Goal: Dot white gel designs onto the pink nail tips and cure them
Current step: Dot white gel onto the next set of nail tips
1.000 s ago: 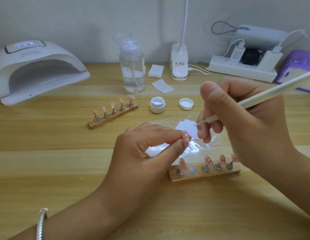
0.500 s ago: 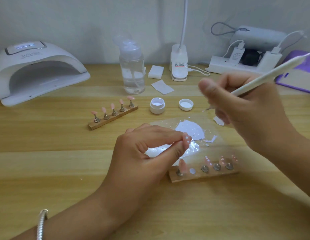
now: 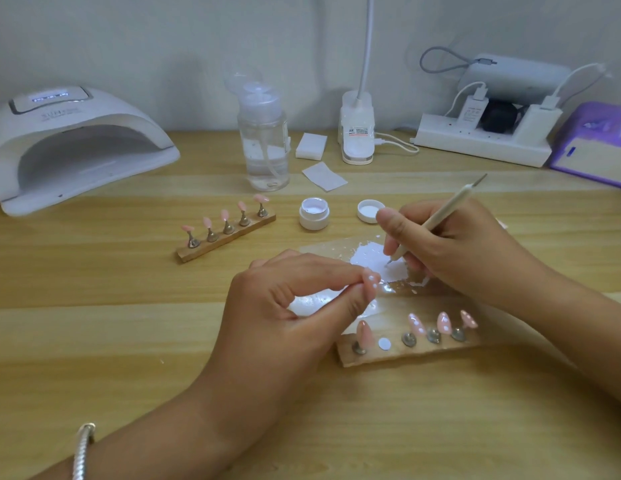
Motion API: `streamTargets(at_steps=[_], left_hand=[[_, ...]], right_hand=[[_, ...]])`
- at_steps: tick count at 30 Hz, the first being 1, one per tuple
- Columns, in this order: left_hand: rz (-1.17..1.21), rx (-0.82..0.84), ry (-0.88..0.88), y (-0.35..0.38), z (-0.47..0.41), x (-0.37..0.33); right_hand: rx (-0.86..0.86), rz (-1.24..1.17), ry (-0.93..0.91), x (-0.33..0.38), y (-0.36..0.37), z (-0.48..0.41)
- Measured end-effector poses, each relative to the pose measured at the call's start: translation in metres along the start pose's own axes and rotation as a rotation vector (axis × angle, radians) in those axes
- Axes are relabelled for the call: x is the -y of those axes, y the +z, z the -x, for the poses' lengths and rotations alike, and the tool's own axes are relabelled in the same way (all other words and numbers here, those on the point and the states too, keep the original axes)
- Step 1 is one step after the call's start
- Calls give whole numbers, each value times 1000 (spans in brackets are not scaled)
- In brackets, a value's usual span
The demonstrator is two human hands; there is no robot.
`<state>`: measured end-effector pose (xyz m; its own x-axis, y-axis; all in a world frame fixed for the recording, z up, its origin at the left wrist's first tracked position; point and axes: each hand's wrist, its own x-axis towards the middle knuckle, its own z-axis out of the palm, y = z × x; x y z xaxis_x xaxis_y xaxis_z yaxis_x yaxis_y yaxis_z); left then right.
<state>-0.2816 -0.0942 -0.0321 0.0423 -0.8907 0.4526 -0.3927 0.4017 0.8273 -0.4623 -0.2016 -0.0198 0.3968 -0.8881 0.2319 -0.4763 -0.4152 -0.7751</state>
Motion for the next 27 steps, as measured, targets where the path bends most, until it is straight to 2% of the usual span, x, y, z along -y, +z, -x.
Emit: streamTargets(at_steps=[10,16,20,27], left_hand=[[6,-11,-2,1,0,-1],[38,-12,-12,1,0,-2],[45,-4,-24,1,1,-2],[30,9,-22,1,0,-2]], right_hand=[[-31,24,-22,-3,-3,-1],[-170,-262,-141,19,-8,5],[-223,-358,-241,39,-7,17],[-158,-445,-277,48,9,32]])
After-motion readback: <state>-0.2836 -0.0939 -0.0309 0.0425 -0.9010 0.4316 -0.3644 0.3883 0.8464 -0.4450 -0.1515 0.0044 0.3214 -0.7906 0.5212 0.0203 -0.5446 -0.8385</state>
